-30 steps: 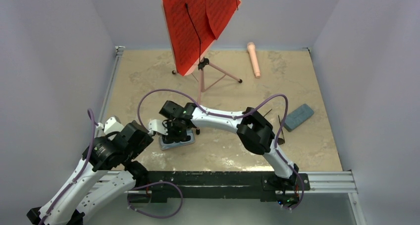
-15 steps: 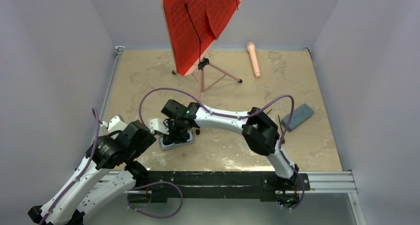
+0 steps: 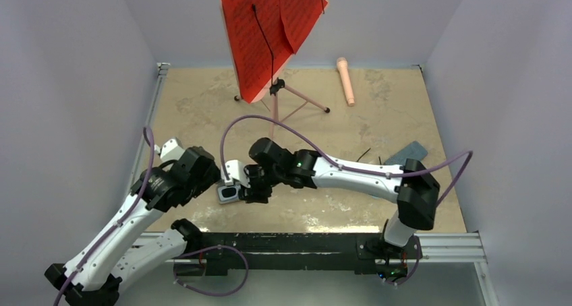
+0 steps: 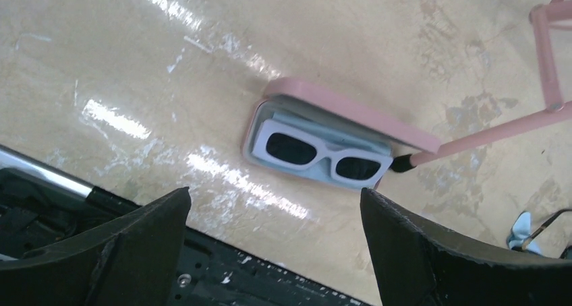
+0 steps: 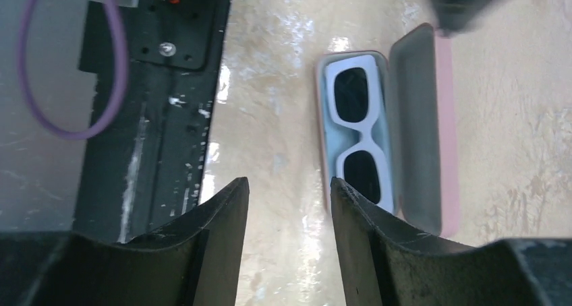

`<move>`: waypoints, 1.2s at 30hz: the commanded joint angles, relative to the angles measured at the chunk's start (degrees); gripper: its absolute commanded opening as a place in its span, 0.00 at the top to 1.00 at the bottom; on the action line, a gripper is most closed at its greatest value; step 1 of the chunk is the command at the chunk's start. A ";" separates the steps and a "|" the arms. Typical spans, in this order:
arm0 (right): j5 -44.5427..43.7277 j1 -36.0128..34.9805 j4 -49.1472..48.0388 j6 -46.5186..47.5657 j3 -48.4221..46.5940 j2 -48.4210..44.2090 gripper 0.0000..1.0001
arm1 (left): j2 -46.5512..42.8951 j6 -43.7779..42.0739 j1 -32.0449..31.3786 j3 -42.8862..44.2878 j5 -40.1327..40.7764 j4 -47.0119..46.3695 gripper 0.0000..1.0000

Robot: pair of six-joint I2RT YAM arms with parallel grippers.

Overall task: Organize the sunglasses
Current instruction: Adjust the case with sunglasses at the center of the board.

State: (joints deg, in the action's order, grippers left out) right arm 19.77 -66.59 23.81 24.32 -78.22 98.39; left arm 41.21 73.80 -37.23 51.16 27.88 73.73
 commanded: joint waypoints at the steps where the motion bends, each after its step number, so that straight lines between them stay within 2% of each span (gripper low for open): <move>1: 3.45 -1.43 -9.78 -6.65 8.59 -6.88 0.48 | 5.85 -7.34 4.45 4.61 1.81 -8.73 0.00; 7: -6.48 -1.71 -17.78 -17.11 20.96 -15.62 0.48 | 9.46 -15.20 15.28 2.02 -8.31 -20.00 0.00; 11: -10.44 -1.70 -26.43 -31.37 28.14 -17.15 0.51 | 15.31 -19.46 18.58 2.76 -14.62 -26.28 0.07; 16: -15.23 -2.07 -36.08 -47.93 31.21 -11.56 0.60 | 27.46 -21.59 19.13 6.76 -18.25 -26.14 0.38; 18: -17.56 -2.74 -37.04 -51.66 30.63 -8.78 0.62 | 30.37 -21.82 19.13 6.83 -19.55 -26.30 0.44; 26: -30.46 -6.84 -28.99 -54.86 23.89 -0.53 0.66 | 33.54 -22.38 19.14 0.42 -25.17 -31.13 0.56; 36: -37.71 -8.38 -23.99 -61.83 18.00 7.02 0.72 | 33.41 -22.04 18.95 -6.56 -29.18 -34.60 0.60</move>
State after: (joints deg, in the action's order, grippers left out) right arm -12.53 -74.70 -2.37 -32.95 -57.58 104.71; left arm 74.76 52.71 -18.48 46.17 1.91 41.43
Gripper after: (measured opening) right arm 0.285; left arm 0.403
